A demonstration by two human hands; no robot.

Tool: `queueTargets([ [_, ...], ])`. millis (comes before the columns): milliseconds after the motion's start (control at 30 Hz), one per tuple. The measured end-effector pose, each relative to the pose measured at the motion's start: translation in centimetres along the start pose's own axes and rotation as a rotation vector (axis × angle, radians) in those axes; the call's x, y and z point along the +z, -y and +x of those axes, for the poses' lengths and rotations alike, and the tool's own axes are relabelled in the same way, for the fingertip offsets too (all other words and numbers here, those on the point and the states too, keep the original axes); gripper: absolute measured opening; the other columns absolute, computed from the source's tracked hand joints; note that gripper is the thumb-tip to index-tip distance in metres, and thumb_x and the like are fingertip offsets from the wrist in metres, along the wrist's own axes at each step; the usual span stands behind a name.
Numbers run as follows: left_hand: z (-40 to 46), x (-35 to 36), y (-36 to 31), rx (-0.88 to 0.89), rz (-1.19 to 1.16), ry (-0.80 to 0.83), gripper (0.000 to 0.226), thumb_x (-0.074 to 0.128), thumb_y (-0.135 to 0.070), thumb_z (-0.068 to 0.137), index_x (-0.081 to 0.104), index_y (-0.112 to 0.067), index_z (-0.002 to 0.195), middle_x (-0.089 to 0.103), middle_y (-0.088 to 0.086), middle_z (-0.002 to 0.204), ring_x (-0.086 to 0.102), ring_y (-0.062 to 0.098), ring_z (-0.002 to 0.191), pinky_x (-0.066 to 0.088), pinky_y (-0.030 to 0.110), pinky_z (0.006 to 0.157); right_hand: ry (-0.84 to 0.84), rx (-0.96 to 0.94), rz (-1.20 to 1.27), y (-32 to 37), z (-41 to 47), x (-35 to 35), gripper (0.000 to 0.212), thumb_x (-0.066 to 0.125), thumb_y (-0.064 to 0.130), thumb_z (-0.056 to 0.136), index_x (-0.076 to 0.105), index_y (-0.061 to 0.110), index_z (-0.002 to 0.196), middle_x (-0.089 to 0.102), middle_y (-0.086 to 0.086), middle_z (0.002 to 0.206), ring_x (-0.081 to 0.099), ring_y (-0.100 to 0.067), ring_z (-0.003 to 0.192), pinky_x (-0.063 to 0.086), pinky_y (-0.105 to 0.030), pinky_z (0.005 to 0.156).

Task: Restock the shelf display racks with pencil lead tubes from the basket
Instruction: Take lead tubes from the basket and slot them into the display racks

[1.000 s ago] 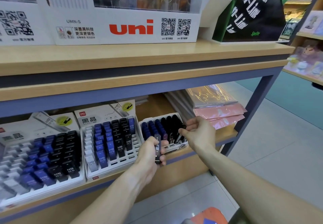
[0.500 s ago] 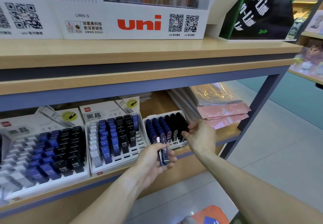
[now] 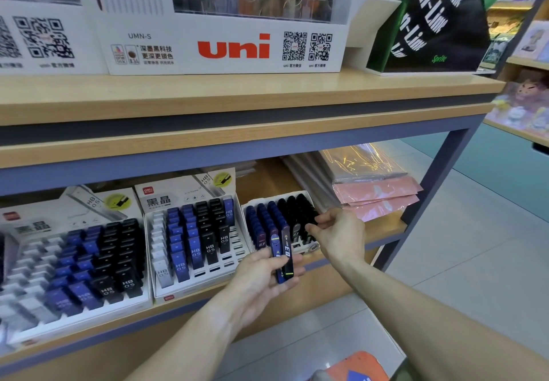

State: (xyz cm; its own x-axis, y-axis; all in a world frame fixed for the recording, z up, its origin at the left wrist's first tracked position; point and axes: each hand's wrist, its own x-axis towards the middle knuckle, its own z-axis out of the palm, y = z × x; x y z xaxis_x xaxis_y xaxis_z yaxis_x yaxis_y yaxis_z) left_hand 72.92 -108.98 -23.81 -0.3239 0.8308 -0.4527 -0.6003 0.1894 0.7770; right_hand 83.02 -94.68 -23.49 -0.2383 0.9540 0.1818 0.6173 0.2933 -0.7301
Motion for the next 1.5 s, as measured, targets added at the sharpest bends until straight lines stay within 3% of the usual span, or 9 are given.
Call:
queueTargets([
  [367, 0.0, -0.8, 0.1, -0.003, 0.009, -0.034, 0.026, 0.053, 0.001, 0.102, 0.059, -0.002, 0.127, 0.077, 0.017, 0.106, 0.075, 0.032, 0.099, 0.061, 0.039, 0.083, 0.046, -0.079, 0.005, -0.3, 0.1, -0.3, 0.015, 0.087, 0.031, 0.076, 0.074, 0.026, 0.08, 0.07, 0.014, 0.073, 0.066, -0.007, 0.074, 0.052, -0.026, 0.073],
  [600, 0.1, -0.7, 0.2, 0.003, -0.003, -0.015, 0.025, 0.055, 0.001, 0.101, 0.06, 0.0, 0.126, 0.077, 0.017, 0.107, 0.075, 0.033, 0.1, 0.061, 0.038, 0.084, 0.046, -0.027, -0.004, 0.0, 0.1, 0.0, 0.014, 0.086, 0.031, 0.077, 0.074, 0.025, 0.082, 0.07, 0.011, 0.074, 0.071, -0.015, 0.08, 0.056, -0.031, 0.078],
  [800, -0.2, -0.5, 0.1, 0.019, -0.019, 0.014, 0.023, 0.054, -0.001, 0.102, 0.063, 0.003, 0.123, 0.076, 0.018, 0.108, 0.075, 0.034, 0.1, 0.064, 0.032, 0.075, 0.008, -0.063, -0.061, 1.2, -0.9, -0.8, 0.025, 0.08, 0.038, 0.08, 0.062, 0.026, 0.091, 0.067, 0.012, 0.071, 0.067, -0.015, 0.076, 0.054, -0.034, 0.074],
  [900, -0.1, -0.5, 0.1, 0.024, -0.005, 0.03, 0.023, 0.056, -0.001, 0.101, 0.065, 0.001, 0.123, 0.076, 0.017, 0.108, 0.075, 0.033, 0.1, 0.063, 0.028, 0.071, 0.197, -0.009, 0.165, 1.7, -1.9, -1.1, 0.024, 0.082, 0.041, 0.077, 0.066, 0.03, 0.09, 0.073, 0.008, 0.075, 0.072, -0.011, 0.073, 0.059, -0.036, 0.071],
  [1000, 0.1, -0.5, 0.3, 0.016, 0.02, 0.042, 0.025, 0.06, -0.003, 0.099, 0.068, -0.004, 0.122, 0.076, 0.016, 0.109, 0.075, 0.031, 0.101, 0.061, 0.026, 0.069, 0.471, 0.022, 0.32, 2.1, -2.7, -1.4, 0.029, 0.086, 0.026, 0.08, 0.071, 0.027, 0.105, 0.075, 0.002, 0.086, 0.072, -0.011, 0.068, 0.057, -0.025, 0.062],
  [1133, 0.4, -0.4, 0.6, 0.017, -0.009, 0.009, 0.021, 0.058, -0.004, 0.1, 0.07, -0.004, 0.119, 0.076, 0.018, 0.106, 0.074, 0.033, 0.103, 0.061, 0.028, 0.069, 0.459, -0.011, 0.34, 2.3, -2.2, -1.9, 0.018, 0.087, 0.015, 0.078, 0.079, 0.022, 0.093, 0.074, -0.003, 0.084, 0.069, -0.011, 0.072, 0.057, -0.024, 0.069],
  [1233, 0.5, -0.3, 0.5, 0.012, -0.002, -0.068, 0.019, 0.051, -0.004, 0.104, 0.067, 0.0, 0.113, 0.077, 0.02, 0.097, 0.075, 0.033, 0.087, 0.06, 0.032, 0.067, 0.366, -0.102, 0.4, 2.7, -1.9, -3.0, 0.017, 0.088, 0.018, 0.077, 0.079, 0.025, 0.09, 0.073, 0.0, 0.085, 0.064, -0.006, 0.073, 0.053, -0.02, 0.072],
  [1333, 0.6, -0.1, 0.2, -0.016, 0.004, -0.088, 0.021, 0.049, -0.007, 0.101, 0.067, 0.002, 0.108, 0.064, 0.01, 0.07, 0.056, 0.022, 0.058, 0.042, 0.029, 0.051, 0.358, -0.203, 0.482, 3.3, -2.3, -4.1, 0.017, 0.088, 0.013, 0.077, 0.078, 0.022, 0.088, 0.075, 0.001, 0.083, 0.067, -0.01, 0.074, 0.055, -0.023, 0.071],
  [1500, 0.6, 0.3, -1.3, 0.028, -0.099, 0.07, 0.018, 0.057, -0.028, 0.1, 0.058, -0.011, 0.094, 0.038, -0.001, 0.062, 0.03, 0.012, 0.05, 0.019, 0.026, 0.049, 0.469, -0.358, 0.426, 3.0, -3.6, -4.1, 0.02, 0.085, -0.001, 0.076, 0.078, 0.014, 0.086, 0.075, 0.003, 0.091, 0.073, -0.013, 0.08, 0.055, -0.02, 0.076],
])
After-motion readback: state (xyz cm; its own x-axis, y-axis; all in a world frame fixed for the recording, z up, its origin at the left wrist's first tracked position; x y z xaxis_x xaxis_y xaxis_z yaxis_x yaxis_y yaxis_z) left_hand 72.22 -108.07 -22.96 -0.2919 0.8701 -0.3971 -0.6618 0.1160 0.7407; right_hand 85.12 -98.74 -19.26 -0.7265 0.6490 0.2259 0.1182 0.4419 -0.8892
